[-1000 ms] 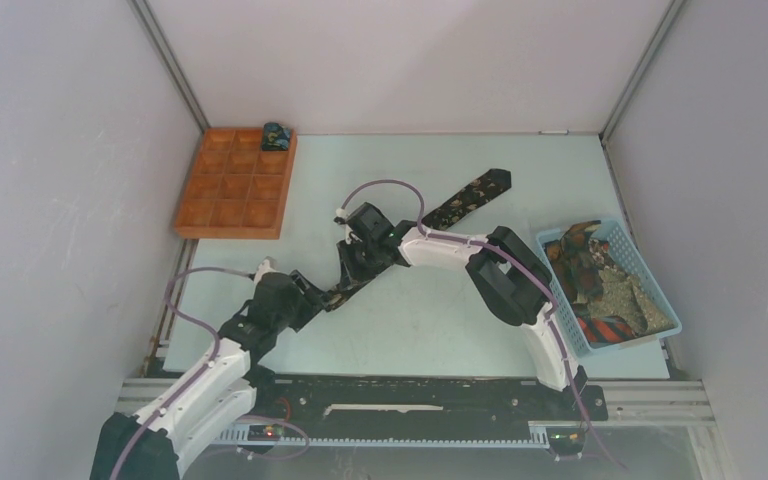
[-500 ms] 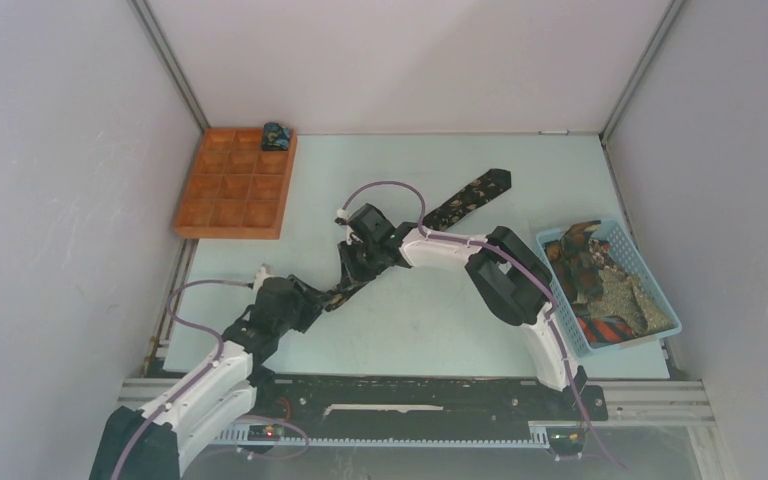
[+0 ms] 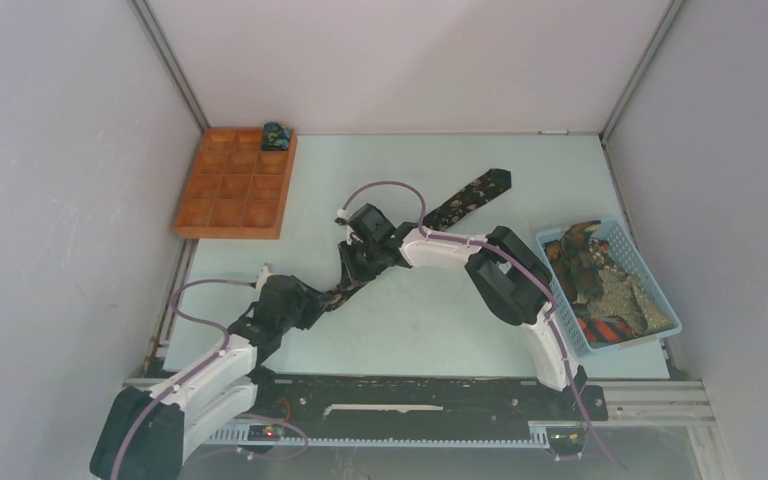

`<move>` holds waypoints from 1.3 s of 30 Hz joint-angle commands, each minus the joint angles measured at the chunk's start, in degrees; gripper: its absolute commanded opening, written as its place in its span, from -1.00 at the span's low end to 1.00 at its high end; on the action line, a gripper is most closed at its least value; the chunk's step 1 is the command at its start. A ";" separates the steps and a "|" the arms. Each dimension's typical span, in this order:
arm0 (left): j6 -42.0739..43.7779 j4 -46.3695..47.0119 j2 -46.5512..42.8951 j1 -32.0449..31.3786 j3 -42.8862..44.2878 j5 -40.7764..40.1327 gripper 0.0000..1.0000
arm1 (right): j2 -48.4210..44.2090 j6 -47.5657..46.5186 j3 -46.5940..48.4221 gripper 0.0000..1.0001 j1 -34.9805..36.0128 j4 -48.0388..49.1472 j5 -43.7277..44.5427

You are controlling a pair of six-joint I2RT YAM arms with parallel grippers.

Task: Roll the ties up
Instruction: Roll the tie at the center of the board.

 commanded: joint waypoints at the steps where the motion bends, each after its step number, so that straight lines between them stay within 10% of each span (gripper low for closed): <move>1: 0.24 3.14 1.76 0.40 -1.63 -0.33 -0.17 | 1.61 -0.53 -0.69 -0.63 -0.05 0.45 0.21; 13: 1.84 5.00 2.87 0.40 -1.99 -0.57 -0.98 | 0.01 -0.43 0.17 -0.62 -0.26 0.84 0.10; 26: 3.16 -4.05 -2.70 0.36 0.62 -1.38 -1.00 | -6.22 -2.81 2.85 -0.34 0.42 -1.94 1.05; 39: 4.41 -11.54 -7.54 0.40 2.94 -1.62 -1.00 | -4.19 -2.31 3.79 -0.68 2.83 -1.59 1.16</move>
